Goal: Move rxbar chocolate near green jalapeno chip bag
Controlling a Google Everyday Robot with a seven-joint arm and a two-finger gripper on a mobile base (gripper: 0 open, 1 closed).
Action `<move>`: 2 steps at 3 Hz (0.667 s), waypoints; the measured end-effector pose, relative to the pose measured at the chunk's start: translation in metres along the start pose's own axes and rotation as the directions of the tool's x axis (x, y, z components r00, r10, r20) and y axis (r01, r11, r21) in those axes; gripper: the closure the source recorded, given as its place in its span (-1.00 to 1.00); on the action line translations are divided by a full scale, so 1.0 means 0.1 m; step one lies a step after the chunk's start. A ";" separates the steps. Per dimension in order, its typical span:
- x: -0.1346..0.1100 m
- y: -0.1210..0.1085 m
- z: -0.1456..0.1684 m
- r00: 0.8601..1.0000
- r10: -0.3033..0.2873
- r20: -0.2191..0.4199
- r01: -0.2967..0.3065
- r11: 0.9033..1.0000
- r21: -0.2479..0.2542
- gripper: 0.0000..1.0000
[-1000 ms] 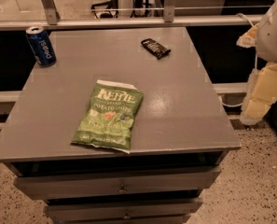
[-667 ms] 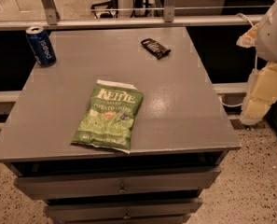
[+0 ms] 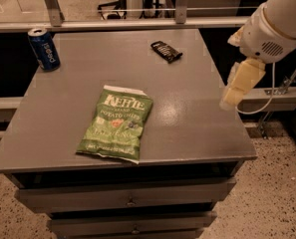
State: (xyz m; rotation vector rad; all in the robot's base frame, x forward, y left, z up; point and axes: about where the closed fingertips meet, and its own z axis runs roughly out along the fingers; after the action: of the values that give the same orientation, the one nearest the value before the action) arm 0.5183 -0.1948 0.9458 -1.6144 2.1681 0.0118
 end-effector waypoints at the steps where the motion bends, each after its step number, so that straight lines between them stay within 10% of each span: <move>1: -0.25 -0.45 0.39 0.995 0.056 0.084 -0.057 0.998 0.013 -1.00; 2: -0.54 -0.81 0.74 0.972 0.121 0.201 -0.129 0.991 0.027 -1.00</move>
Offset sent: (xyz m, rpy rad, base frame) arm 0.1812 0.0773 -0.0306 0.4178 -0.1435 -0.1386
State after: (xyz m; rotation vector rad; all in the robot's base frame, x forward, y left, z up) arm 0.6298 -0.1525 0.9172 -1.3890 2.0969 0.1599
